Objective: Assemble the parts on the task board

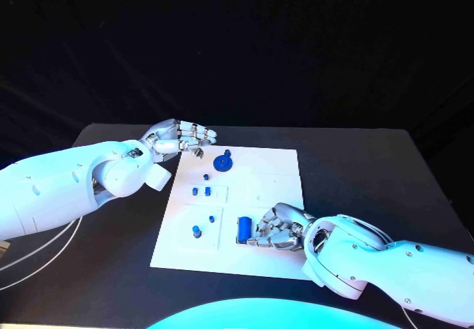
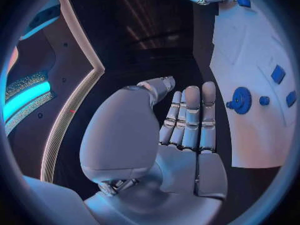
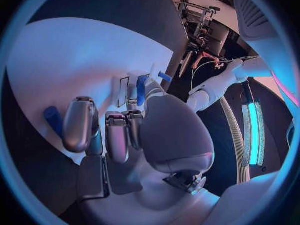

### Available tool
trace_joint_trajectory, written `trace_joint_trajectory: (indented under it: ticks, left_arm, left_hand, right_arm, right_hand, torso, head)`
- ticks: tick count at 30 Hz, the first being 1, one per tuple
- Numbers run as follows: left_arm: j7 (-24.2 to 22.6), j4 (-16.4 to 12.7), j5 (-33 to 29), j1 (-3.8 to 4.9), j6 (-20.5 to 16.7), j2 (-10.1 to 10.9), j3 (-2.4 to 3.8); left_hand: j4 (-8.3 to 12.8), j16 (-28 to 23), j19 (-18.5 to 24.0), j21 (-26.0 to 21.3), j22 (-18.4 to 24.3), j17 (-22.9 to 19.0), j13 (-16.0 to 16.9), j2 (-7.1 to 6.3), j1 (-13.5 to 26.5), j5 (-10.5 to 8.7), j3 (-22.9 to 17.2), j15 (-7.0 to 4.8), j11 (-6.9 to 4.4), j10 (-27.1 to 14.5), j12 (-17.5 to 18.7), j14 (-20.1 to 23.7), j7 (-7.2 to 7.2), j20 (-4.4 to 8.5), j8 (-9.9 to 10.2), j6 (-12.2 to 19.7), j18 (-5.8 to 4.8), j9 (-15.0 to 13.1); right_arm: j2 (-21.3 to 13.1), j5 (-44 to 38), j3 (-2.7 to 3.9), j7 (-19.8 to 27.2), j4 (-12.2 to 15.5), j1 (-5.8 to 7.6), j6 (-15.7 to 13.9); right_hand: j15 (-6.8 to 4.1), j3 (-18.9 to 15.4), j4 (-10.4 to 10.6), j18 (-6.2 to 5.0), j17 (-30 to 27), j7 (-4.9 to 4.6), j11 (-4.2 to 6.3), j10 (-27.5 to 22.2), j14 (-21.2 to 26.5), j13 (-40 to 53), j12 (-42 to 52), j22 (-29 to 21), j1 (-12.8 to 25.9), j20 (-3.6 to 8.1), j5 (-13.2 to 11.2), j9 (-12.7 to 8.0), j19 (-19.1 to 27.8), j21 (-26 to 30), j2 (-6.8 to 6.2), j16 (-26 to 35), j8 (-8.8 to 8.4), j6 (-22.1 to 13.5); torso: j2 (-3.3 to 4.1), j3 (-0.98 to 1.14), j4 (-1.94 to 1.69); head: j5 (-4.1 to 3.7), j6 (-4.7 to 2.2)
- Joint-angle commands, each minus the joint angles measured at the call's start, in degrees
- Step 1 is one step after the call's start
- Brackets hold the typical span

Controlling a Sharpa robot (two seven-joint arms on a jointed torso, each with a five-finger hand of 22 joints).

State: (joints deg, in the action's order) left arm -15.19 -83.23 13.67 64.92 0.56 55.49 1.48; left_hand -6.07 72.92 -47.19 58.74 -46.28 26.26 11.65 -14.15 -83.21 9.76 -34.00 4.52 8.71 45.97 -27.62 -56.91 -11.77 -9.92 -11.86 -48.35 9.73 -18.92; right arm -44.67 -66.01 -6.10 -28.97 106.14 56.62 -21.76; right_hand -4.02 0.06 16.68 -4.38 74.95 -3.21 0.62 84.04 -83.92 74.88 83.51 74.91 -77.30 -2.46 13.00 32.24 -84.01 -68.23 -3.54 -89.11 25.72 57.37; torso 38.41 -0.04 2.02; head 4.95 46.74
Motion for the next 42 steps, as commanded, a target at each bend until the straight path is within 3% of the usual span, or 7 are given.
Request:
trace_joint_trajectory:
  ticks: [1,7,18,23,30,38,42]
  left_arm:
    - [-0.3,-0.1,-0.3,0.01,0.8,0.0,0.03]
    - [-0.3,-0.1,-0.3,0.01,0.8,0.0,0.03]
    - [-0.3,-0.1,-0.3,0.01,0.8,0.0,0.03]
    - [-0.4,-0.1,-0.4,0.01,0.8,-0.1,0.03]
    - [-0.7,-0.6,-0.6,-0.01,0.4,0.0,0.03]
    - [-1.4,-1.1,-1.0,-0.08,-0.3,0.1,0.02]
    - [-1.5,-1.3,-1.1,-0.14,-0.4,0.3,-0.03]
  left_hand:
    - [0.2,0.3,0.2,-0.2,-0.1,-0.1,0.1,0.42,0.2,0.33,0.0,0.06,0.05,-0.3,-0.3,0.5,0.05,-0.27,-0.3,0.4,0.83,0.1]
    - [0.2,0.3,0.2,-0.2,-0.1,-0.1,0.1,0.42,0.2,0.33,0.0,0.06,0.05,-0.3,-0.3,0.5,0.05,-0.27,-0.3,0.4,0.83,0.1]
    - [0.2,0.3,0.2,-0.2,-0.1,-0.1,0.1,0.42,0.2,0.33,0.0,0.06,0.05,-0.3,-0.3,0.5,0.05,-0.27,-0.3,0.4,0.83,0.1]
    - [0.2,0.3,0.2,-0.2,-0.1,-0.1,0.1,0.42,0.2,0.33,0.0,0.06,0.05,-0.3,-0.3,0.5,0.05,-0.27,-0.3,0.4,0.83,0.1]
    - [0.3,0.3,0.2,-0.1,-0.1,-0.2,0.1,0.44,0.2,0.32,0.0,0.08,0.07,-0.4,-0.5,0.5,0.04,-0.28,-0.4,0.4,0.83,0.1]
    - [0.0,0.4,0.3,-0.2,-0.1,-0.2,0.1,0.35,0.7,0.21,0.1,0.12,0.07,-0.4,-0.7,0.5,0.07,-0.33,-0.4,0.4,0.81,0.1]
    - [0.0,0.5,0.3,-0.2,-0.1,-0.2,0.1,0.34,0.9,0.16,0.2,0.13,0.06,-0.4,-0.8,0.5,0.08,-0.34,-0.5,0.4,0.81,0.1]
  right_arm:
    - [-0.1,-0.6,0.01,0.9,0.1,-0.05,0.9]
    - [-0.2,-0.5,0.01,1.4,0.1,-0.06,1.0]
    - [-0.2,-0.5,0.01,1.3,0.0,-0.07,0.4]
    - [-1.2,-0.3,0.04,2.1,0.6,-0.07,-1.4]
    - [-6.2,0.3,0.2,3.6,3.6,0.92,-4.0]
    - [-12.2,-1.6,0.24,3.5,4.9,2.04,-4.5]
    - [-14.2,-2.8,0.22,3.4,5.2,1.98,-4.5]
  right_hand:
    - [-0.3,0.2,0.1,0.94,12.5,-0.08,0.24,2.2,-5.6,9.8,0.1,10.5,0.5,0.52,-0.2,-0.1,-1.4,-0.3,-0.95,0.0,0.22,0.4]
    - [-0.22,0.5,0.1,0.92,12.5,-0.18,0.14,2.2,-5.6,9.9,0.2,10.5,2.0,0.45,-0.1,-0.2,-1.3,-0.1,-2.02,0.0,0.25,0.5]
    - [-0.22,1.1,0.1,0.93,12.5,-0.13,0.17,2.3,-5.6,9.9,0.2,10.5,2.6,0.43,-0.1,-0.3,-1.4,-0.2,-1.6,0.0,0.31,0.7]
    - [-0.23,1.4,0.1,0.89,12.4,-0.11,0.2,2.3,-5.5,10.0,0.3,10.5,2.7,0.44,-0.1,-0.3,-1.3,0.0,-1.36,0.1,0.3,0.6]
    - [0.37,2.3,0.1,0.86,12.4,-1.19,-0.65,2.7,-5.5,10.6,1.0,10.4,3.5,0.09,-0.1,-1.0,-1.2,0.4,-2.28,0.1,-1.32,-1.8]
    - [0.64,2.6,0.1,0.92,12.5,-1.53,-0.96,2.6,-5.6,10.5,0.9,10.4,4.0,-0.14,-0.1,-1.1,-1.3,0.1,-2.93,0.0,-1.78,-2.3]
    - [0.7,2.7,0.1,0.96,12.6,-1.59,-1.02,2.6,-5.6,10.5,0.9,10.5,4.0,-0.19,-0.1,-1.1,-1.3,-0.1,-3.09,0.0,-1.89,-2.4]
  torso:
    - [-0.02,-0.01,0.0]
    - [-0.02,-0.06,0.03]
    - [0.0,-0.06,-0.09]
    - [-0.08,-0.04,0.02]
    - [-0.14,-0.15,0.23]
    - [-0.4,-0.22,0.64]
    - [-0.55,-0.18,0.92]
  head:
    - [0.0,0.04]
    - [0.03,0.0]
    - [0.09,0.06]
    - [0.14,-0.06]
    - [-0.3,-0.29]
    - [-1.51,-0.31]
    - [-1.64,-0.19]
